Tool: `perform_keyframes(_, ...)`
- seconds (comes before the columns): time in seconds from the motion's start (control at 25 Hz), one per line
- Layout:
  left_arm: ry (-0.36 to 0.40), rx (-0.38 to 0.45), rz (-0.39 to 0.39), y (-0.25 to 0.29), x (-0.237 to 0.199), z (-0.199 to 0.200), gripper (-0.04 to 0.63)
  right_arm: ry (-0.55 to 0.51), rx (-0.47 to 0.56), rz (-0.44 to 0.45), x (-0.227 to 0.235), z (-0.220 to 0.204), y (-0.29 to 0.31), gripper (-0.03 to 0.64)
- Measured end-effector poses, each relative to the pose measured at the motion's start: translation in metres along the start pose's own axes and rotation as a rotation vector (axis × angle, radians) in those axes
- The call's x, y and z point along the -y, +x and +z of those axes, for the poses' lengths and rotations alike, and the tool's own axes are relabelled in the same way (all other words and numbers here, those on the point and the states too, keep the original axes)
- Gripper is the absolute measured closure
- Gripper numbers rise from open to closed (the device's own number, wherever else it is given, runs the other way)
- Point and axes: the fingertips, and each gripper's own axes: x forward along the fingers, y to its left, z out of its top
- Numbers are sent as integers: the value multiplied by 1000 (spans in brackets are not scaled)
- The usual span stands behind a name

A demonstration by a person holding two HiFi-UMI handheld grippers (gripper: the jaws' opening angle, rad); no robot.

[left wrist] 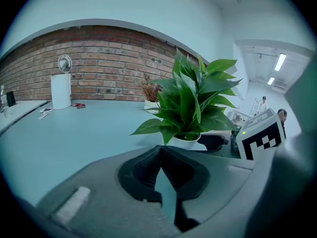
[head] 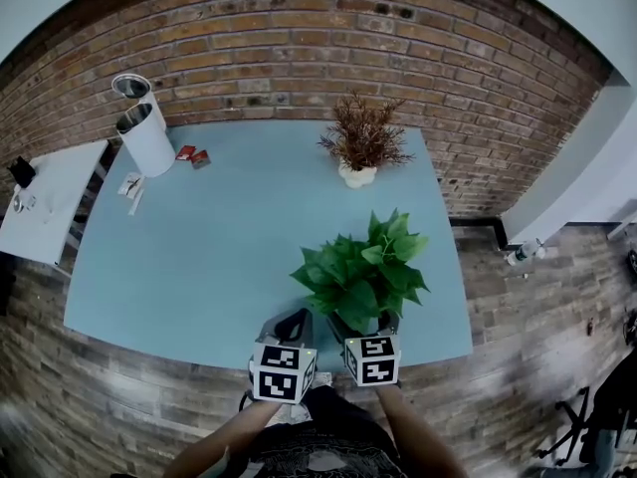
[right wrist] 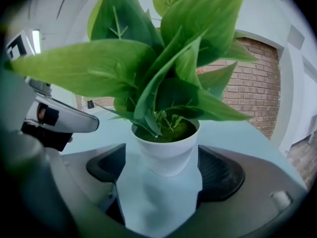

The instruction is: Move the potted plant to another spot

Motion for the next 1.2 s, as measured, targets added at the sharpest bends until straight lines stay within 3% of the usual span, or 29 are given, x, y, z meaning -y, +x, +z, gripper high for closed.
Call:
perform_keyframes(0.24, -11, -19, 18, 8, -9, -2, 597, 14, 14, 13, 4, -1, 13, 135)
perform_keyframes(1.2, -55, -23, 79, 27, -32, 7, 597, -37, -1, 55, 6, 11, 44, 150)
